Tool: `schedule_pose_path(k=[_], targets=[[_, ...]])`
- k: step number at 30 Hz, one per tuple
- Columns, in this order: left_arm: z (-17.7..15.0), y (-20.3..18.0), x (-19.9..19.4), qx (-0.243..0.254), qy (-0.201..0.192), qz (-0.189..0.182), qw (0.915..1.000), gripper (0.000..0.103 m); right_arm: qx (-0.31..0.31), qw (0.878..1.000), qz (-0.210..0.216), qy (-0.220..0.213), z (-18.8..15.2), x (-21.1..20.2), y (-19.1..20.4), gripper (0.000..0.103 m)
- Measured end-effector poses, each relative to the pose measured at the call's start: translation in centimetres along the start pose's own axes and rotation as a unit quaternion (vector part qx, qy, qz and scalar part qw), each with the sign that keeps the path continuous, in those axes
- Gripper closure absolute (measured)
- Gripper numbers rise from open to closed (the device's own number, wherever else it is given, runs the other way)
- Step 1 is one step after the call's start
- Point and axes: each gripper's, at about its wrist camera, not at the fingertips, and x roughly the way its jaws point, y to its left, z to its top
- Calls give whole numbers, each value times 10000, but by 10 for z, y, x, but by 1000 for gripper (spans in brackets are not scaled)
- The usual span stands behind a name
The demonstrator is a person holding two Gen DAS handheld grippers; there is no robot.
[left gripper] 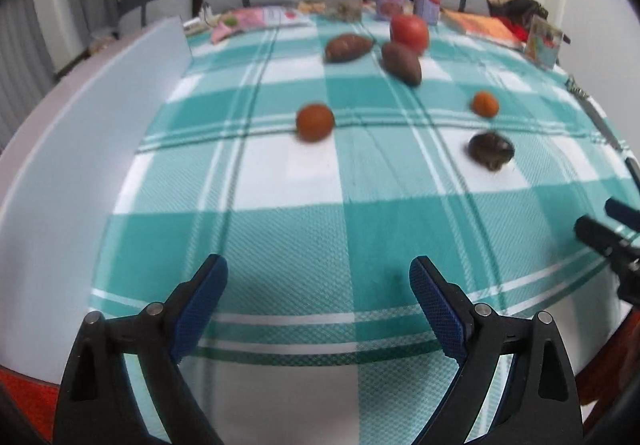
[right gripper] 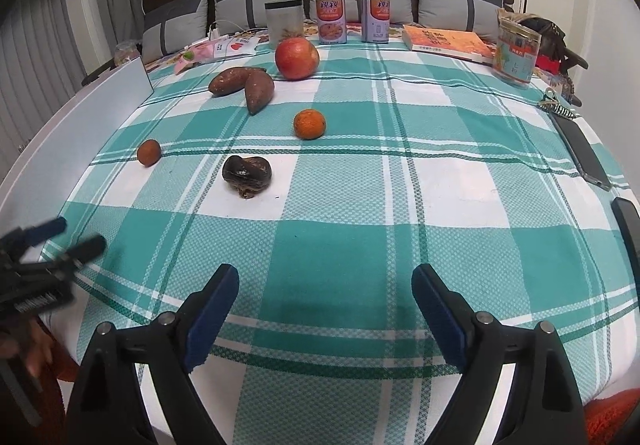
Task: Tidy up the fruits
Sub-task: 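Return both tools over the plaid cloth toward the remaining fruits, then grasp the small orange fruit with the left tool while the right tool grasps a sweet potato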
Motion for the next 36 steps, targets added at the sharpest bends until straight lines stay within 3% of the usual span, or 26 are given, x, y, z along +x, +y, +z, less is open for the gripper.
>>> schedule_pose_path(k=[3, 6, 11, 16, 20, 23, 28, 32, 33, 34, 35, 36], targets=[[0, -2, 13, -87, 141, -81, 9998, 9, 36, 10000, -81, 15, -1, 3, -4, 14], [2, 1, 17, -298, 62, -132, 9994, 8, 85, 9998, -171, 79, -1, 11, -9, 14], [-4, 1, 19, -208, -122, -185, 9995, 4, 153, 9992, -199, 301, -6, 23, -12, 14], [-8, 2, 17, -138, -228, -229, 9994, 3, -116, 9989, -356, 266, -10, 28, -1, 1], [-5, 3, 17, -119, -146, -273, 9995, 3, -60, 9991, -394, 170, -13, 29, 0, 0], [14, 6, 23, -110, 196, -505, 9985, 3, -36, 9990, -414, 137, -13, 29, 0, 0], [70, 23, 45, -402, 160, -994, 9941, 4, -18, 9990, -425, 121, -12, 30, 0, 0], [97, 29, 75, -534, 235, -812, 9950, 6, -31, 9991, -408, 148, -11, 31, 0, 0], [100, 30, 80, -551, 219, -779, 9952, 8, -33, 9991, -404, 157, -11, 31, 0, 0], [101, 29, 82, -542, 194, -775, 9953, 20, -37, 9991, -398, 165, -11, 31, 0, 0], [101, 28, 85, -492, 202, -768, 9956, 43, -46, 9991, -388, 177, -11, 31, 0, 0], [101, 24, 86, -361, 196, -653, 9970, 47, -54, 9991, -381, 183, -11, 31, 0, 0]])
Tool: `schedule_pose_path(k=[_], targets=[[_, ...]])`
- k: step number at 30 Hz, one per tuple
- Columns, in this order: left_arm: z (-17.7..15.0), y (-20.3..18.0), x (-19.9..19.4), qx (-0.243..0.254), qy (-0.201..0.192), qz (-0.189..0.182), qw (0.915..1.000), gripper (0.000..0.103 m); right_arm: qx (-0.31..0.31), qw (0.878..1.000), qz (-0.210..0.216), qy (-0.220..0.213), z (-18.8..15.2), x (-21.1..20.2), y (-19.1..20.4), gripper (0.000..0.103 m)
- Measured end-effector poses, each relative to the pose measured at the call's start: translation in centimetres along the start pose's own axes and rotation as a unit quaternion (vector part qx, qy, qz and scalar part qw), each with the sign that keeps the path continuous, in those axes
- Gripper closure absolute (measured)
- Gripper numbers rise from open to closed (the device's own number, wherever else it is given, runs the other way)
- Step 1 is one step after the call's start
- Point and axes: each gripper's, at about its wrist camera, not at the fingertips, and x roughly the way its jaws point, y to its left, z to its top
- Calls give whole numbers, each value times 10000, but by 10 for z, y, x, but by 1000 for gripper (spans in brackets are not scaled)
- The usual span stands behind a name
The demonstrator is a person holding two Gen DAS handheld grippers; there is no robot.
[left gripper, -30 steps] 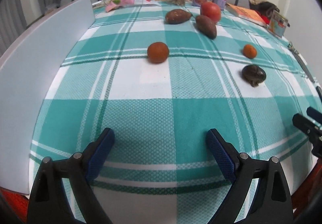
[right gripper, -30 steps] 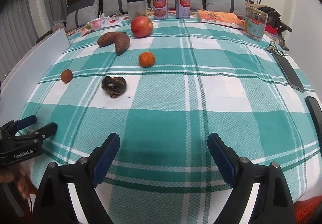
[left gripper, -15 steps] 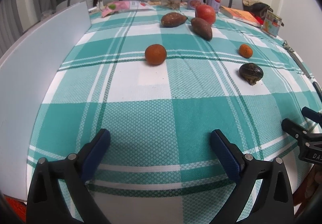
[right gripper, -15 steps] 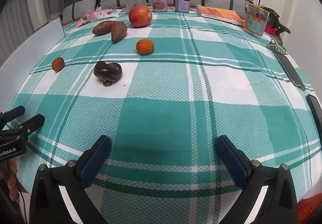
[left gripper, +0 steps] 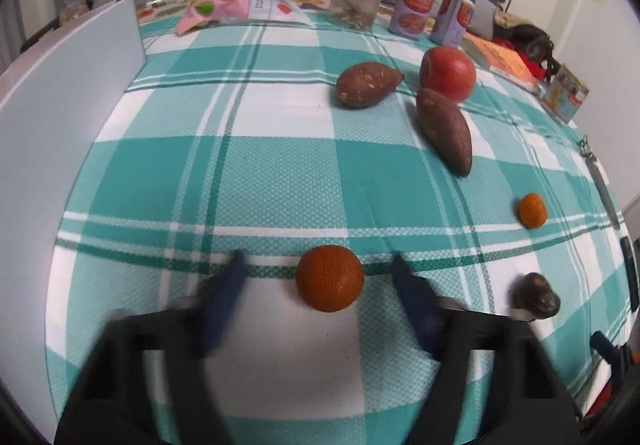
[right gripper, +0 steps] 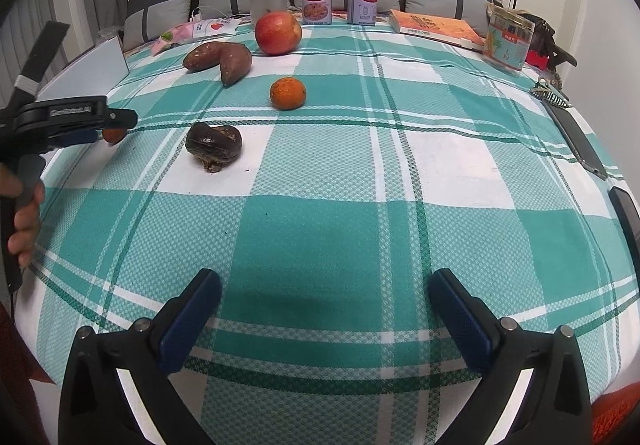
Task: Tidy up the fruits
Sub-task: 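Grasp the small orange fruit with the left tool while the right tool grasps a sweet potato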
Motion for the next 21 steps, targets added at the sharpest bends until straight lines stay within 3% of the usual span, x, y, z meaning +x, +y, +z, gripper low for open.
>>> schedule_pose_path(k=[2, 12, 13, 14, 16, 19, 21], targets=[[-1, -2, -2, 170, -59, -22, 9998, 73, -8, 10000, 7, 5, 0, 0, 0, 0], [-49, 12, -39, 433, 31, 189, 9989, 70, 231, 9991, 277, 229, 12, -9, -8, 1], [-53, 12, -41, 444, -24, 205, 9988, 60, 297, 9989, 317, 155, 18, -14, -9, 1], [-55, 13, -42, 461, -71, 290, 9985, 38, 346, 9987, 371, 48, 30, -20, -9, 0], [-57, 17, -41, 384, -107, 434, 9983, 18, 229, 9985, 496, -62, 58, -23, -3, 1], [-59, 24, -38, 202, -129, 378, 9990, 15, 25, 9963, 859, 40, 117, -11, 15, 0], [-60, 24, -37, 233, -185, 432, 9986, 13, 115, 9923, 1175, 376, 158, 15, 25, 0]])
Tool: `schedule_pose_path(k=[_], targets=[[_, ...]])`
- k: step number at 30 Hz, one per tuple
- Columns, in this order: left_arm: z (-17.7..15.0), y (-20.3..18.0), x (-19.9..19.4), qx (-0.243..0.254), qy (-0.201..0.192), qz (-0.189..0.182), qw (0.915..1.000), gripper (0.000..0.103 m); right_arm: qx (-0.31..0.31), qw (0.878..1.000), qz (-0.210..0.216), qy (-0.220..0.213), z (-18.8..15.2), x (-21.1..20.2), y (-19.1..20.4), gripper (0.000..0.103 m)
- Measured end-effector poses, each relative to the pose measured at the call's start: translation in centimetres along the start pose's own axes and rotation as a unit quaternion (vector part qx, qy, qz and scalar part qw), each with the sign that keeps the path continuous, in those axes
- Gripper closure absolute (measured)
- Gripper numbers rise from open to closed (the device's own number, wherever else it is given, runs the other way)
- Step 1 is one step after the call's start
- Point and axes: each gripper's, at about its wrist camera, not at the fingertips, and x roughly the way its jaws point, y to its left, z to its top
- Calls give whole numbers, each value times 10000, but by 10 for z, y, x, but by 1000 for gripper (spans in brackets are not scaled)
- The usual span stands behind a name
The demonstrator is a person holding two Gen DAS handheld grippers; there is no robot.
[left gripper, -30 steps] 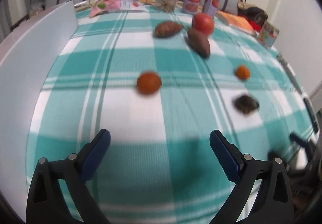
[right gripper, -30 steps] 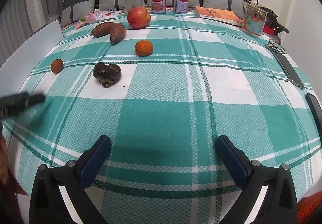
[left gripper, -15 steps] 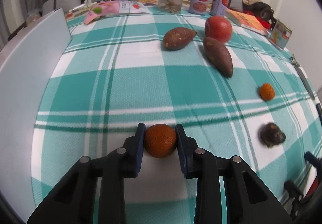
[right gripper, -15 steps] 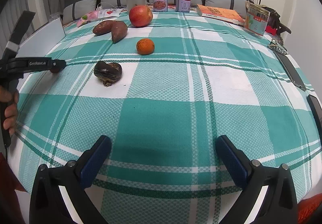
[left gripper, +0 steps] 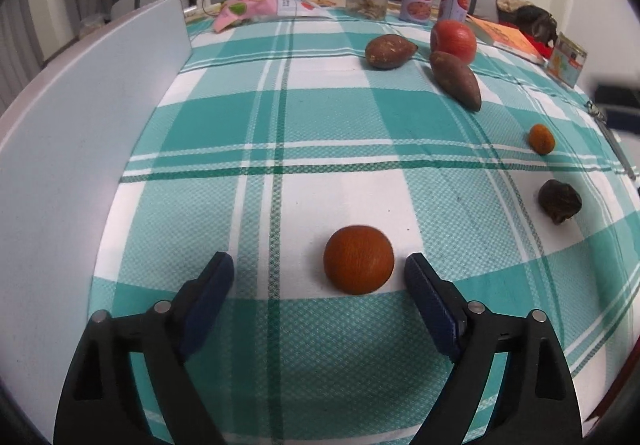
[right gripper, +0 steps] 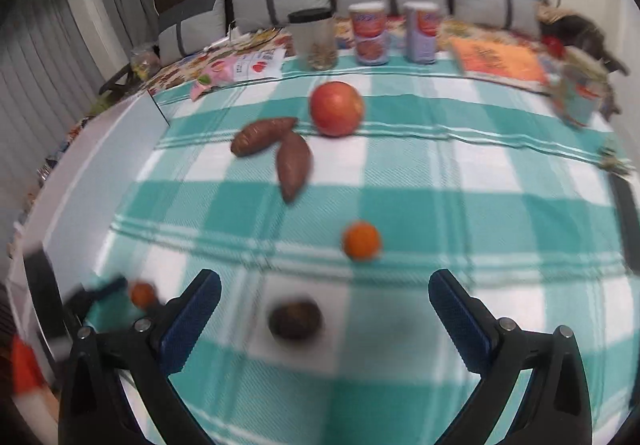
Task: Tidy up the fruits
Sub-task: 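Grasp the small orange fruit with the left tool while the right tool grasps a sweet potato, then lower the orange fruit and sweet potato onto the cloth and open both tools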
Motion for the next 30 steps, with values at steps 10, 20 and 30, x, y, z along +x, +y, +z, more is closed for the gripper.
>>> schedule_pose_path(k=[10, 20, 30], targets=[[-2, 2, 0, -26, -56, -30, 10000, 12, 51, 9911, -83, 1327, 98, 141, 31, 39], [-1, 1, 0, -18, -40, -32, 10000, 11, 301, 9867, 689, 1440, 76, 99, 25, 63], [-20, -15, -19, 78, 155, -149, 9997, 11, -24, 9921, 60, 1250, -65, -9, -26, 63]])
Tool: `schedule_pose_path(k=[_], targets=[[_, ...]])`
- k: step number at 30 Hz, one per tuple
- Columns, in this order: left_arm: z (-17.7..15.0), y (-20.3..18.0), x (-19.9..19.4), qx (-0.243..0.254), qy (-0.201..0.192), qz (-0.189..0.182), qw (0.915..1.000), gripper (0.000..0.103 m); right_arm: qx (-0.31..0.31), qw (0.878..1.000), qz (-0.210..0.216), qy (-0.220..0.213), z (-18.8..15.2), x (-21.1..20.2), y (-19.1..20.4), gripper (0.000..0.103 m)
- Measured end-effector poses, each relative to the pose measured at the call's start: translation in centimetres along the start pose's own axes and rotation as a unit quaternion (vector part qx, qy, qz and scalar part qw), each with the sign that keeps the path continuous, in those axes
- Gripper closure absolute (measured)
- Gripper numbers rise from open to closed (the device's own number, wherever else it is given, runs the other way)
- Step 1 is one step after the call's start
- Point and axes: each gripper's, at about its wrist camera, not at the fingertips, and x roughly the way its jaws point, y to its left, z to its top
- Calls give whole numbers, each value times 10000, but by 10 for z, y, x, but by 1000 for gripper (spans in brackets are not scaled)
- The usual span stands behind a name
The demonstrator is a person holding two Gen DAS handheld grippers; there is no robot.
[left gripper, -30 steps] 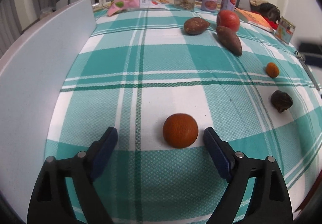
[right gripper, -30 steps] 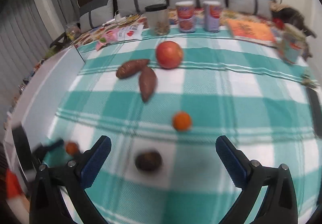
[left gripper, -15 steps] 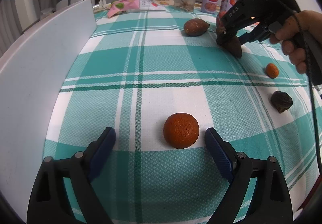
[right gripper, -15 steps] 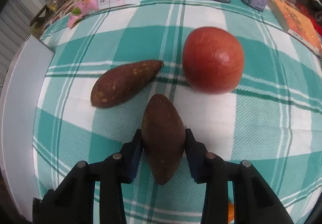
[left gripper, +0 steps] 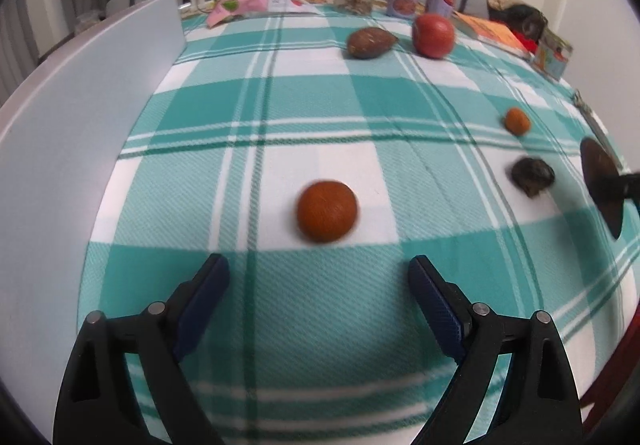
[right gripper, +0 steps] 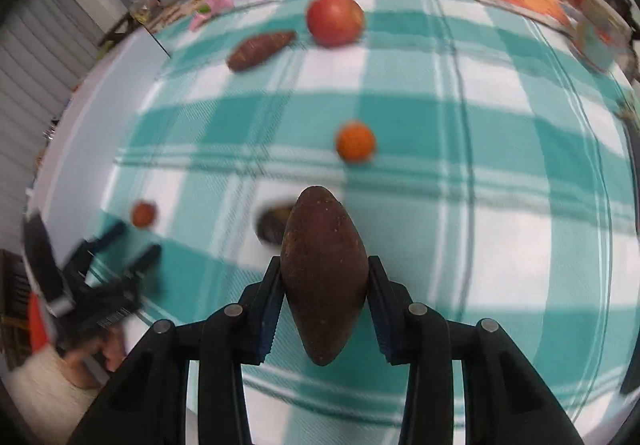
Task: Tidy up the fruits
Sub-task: 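Lower the orange fruit and sweet potato onto the cloth and open both tools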
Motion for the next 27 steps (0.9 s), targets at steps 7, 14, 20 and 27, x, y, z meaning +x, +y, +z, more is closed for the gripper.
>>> schedule_pose_path(k=[7, 14, 20, 27], targets=[[-20, 0, -16, -283, 253, 23, 9993, 11, 369, 9941, -412, -937, -65, 6, -8, 42], [-30, 0, -18, -230, 271, 153, 9992, 6, 300, 9852, -1030, -1336, -92, -15, 14, 14], [-36, -3, -20, -175, 106, 221, 9995, 2, 230, 9864, -1278, -1012, -110, 13, 24, 12], [-37, -4, -20, -149, 7, 263, 9995, 0, 125, 9778, -1343, -1600, -125, 17, 23, 0]])
